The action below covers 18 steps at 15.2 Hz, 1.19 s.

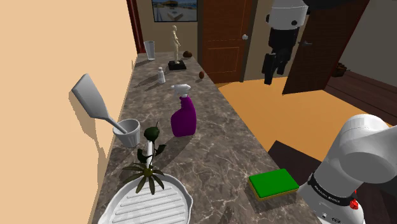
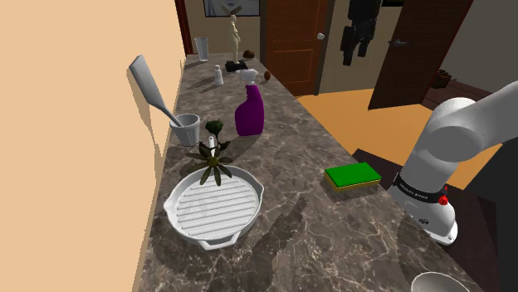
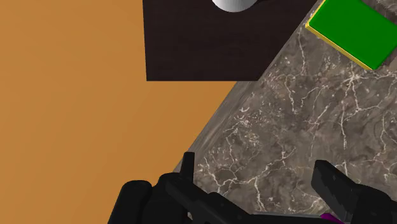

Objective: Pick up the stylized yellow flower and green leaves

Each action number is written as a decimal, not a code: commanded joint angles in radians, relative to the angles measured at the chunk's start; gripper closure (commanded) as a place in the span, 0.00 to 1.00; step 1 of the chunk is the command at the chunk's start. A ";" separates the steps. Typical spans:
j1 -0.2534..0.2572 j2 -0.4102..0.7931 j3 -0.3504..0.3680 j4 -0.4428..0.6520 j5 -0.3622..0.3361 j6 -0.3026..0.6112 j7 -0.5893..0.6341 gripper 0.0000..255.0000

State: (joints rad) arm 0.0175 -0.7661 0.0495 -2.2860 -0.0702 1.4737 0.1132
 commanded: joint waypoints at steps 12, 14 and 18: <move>0.011 0.187 0.219 0.014 0.184 0.155 0.380 0.00; 0.010 0.238 0.257 0.034 0.205 0.188 0.447 0.00; 0.006 0.355 0.331 0.090 0.232 0.253 0.582 0.00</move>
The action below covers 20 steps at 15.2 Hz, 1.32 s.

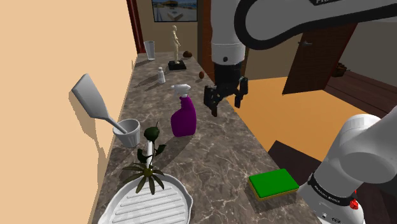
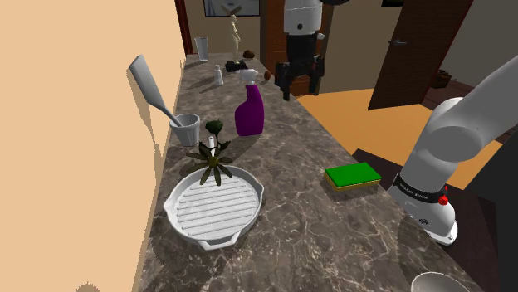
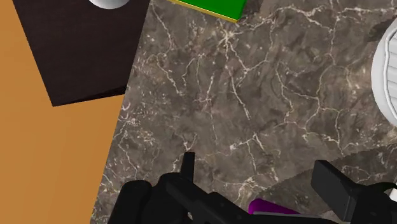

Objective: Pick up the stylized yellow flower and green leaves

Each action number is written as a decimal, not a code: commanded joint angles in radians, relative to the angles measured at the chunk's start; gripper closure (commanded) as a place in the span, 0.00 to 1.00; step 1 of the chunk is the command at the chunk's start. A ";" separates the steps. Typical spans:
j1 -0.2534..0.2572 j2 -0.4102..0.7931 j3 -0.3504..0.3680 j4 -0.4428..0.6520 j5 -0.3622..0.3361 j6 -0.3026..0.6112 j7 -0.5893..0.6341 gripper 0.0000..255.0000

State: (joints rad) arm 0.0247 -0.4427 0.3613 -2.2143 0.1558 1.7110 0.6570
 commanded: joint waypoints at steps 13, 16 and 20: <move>0.019 0.525 0.189 0.352 -0.100 0.174 0.500 0.00; 0.054 0.654 0.193 0.466 -0.155 0.184 0.602 0.00; 0.121 0.829 0.177 0.646 -0.223 0.176 0.719 0.00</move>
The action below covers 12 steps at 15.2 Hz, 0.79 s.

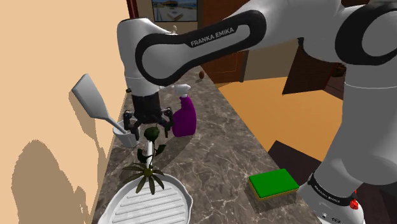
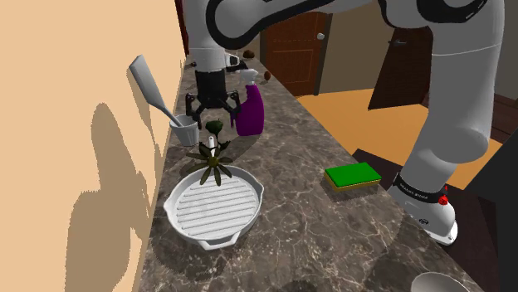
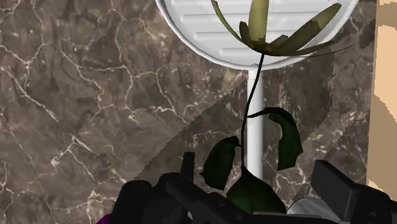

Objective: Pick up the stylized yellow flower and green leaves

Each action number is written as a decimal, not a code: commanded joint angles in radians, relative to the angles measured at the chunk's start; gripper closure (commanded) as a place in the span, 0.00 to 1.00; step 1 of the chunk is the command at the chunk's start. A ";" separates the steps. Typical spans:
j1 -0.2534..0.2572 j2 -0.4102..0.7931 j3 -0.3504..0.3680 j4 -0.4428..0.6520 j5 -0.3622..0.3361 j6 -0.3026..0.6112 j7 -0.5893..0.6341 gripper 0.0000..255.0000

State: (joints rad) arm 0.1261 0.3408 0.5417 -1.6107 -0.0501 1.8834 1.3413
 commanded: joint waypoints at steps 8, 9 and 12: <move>0.088 0.213 -0.036 0.198 -0.070 0.021 0.115 0.00; 0.088 0.216 -0.037 0.189 -0.071 0.032 0.115 0.00; 0.087 0.225 -0.040 0.167 -0.075 0.062 0.115 0.00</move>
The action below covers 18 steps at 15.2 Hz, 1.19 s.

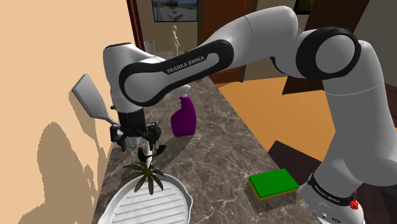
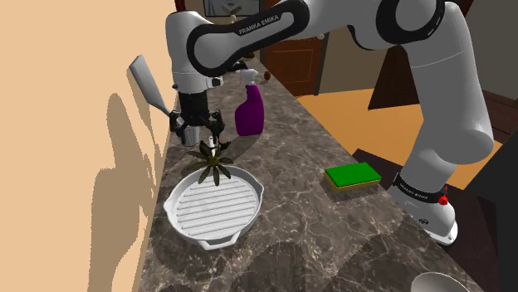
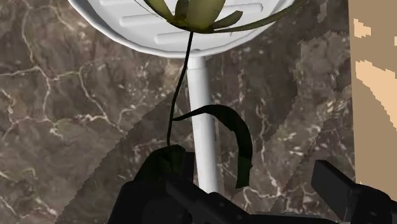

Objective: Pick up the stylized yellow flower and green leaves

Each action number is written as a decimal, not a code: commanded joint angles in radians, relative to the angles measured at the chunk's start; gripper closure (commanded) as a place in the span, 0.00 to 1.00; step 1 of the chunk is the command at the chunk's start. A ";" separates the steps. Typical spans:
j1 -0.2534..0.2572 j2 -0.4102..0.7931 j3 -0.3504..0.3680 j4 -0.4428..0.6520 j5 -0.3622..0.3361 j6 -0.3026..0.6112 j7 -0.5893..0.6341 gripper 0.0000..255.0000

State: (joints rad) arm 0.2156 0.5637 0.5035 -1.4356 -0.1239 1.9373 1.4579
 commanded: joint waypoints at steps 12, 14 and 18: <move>-0.002 -0.002 -0.001 0.000 0.000 -0.003 -0.001 1.00; -0.002 -0.008 0.001 0.018 0.003 -0.026 -0.001 1.00; 0.000 -0.018 0.005 0.057 0.008 -0.074 0.000 1.00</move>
State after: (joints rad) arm 0.2154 0.5475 0.5077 -1.3918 -0.1171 1.8777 1.4578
